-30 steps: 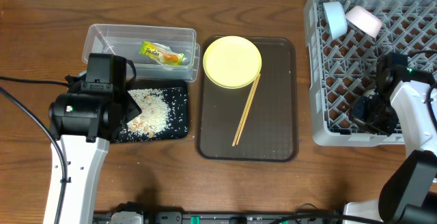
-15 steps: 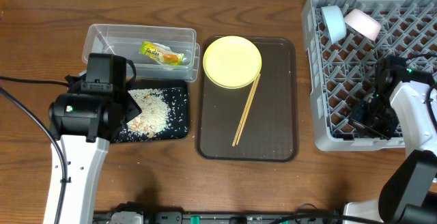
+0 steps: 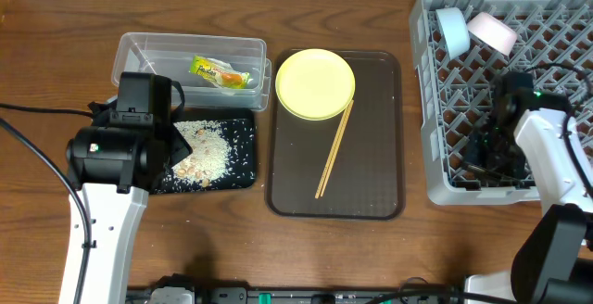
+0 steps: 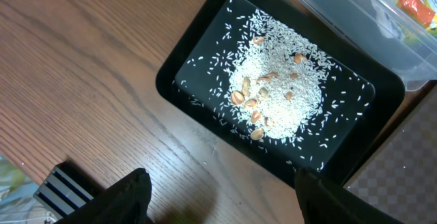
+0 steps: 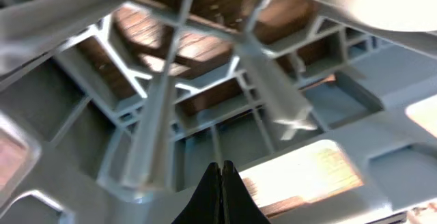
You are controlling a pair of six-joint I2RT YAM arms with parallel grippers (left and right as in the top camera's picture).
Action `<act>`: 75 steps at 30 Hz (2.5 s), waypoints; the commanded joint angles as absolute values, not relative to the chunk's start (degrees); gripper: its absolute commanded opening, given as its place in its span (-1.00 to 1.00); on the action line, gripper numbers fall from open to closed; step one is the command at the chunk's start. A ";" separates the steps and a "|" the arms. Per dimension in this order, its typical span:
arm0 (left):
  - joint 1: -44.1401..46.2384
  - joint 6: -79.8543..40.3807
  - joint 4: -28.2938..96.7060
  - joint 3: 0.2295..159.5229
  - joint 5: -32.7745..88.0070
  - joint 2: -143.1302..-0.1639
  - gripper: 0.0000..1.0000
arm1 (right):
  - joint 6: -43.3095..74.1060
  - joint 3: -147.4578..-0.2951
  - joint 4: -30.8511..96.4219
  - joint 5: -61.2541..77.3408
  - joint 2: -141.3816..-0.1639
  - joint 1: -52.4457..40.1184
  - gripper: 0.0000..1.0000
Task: Sort waste into correct bins and load items into the dishwasher rack
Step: 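Lower the white bowl into the rack and open the right gripper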
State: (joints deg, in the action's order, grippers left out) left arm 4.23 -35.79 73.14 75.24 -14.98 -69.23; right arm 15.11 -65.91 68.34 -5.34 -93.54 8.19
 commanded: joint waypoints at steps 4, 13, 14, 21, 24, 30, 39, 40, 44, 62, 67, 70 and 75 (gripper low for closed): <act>4.03 -35.66 73.25 75.55 -15.70 -69.23 0.41 | 12.78 -65.65 69.25 -3.49 -93.76 5.34 -0.97; 4.03 -35.68 73.25 75.55 -15.70 -69.23 0.41 | 4.91 -65.63 70.57 6.22 -93.76 4.40 -0.96; 4.03 -35.66 73.25 75.55 -15.70 -69.23 0.41 | 3.99 -65.65 70.67 7.38 -93.76 4.43 -0.97; 4.03 -35.66 73.28 75.55 -15.70 -69.23 0.41 | 0.99 -65.65 71.13 11.66 -93.76 4.43 -0.98; 4.03 -35.66 73.25 75.55 -15.70 -69.23 0.41 | 0.34 -65.65 71.35 12.62 -93.76 4.43 -0.98; 4.03 -35.66 73.25 75.55 -15.73 -69.23 0.41 | -1.19 -65.63 71.42 15.55 -93.76 4.43 -0.97; 4.03 -35.66 73.25 75.55 -15.73 -69.23 0.41 | -2.26 -65.65 71.57 17.04 -93.76 4.43 -0.98; 4.03 -35.66 73.25 75.55 -15.73 -69.23 0.41 | -2.24 -65.65 71.59 17.04 -93.76 4.43 -0.98; 4.03 -35.66 73.25 75.55 -15.73 -69.23 0.41 | -2.24 -65.65 72.58 16.95 -93.76 4.43 -0.97; 4.03 -35.66 73.25 75.55 -15.73 -69.23 0.41 | 2.13 -65.65 75.64 11.84 -93.76 4.43 -0.97; 4.03 -35.66 73.25 75.55 -15.73 -69.23 0.41 | 2.74 -65.76 73.23 11.90 -93.65 4.43 -0.91; 4.03 -35.66 73.25 75.55 -15.73 -69.23 0.41 | 2.98 -66.89 70.81 12.27 -93.03 4.43 -0.81; 4.03 -35.59 73.25 75.55 -15.73 -69.23 0.58 | 3.05 -73.97 68.55 12.25 -91.20 4.43 -0.56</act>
State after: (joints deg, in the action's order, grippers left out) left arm 4.21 -35.79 73.14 75.24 -15.00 -69.23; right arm 2.63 -68.79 69.43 11.14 -93.47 4.73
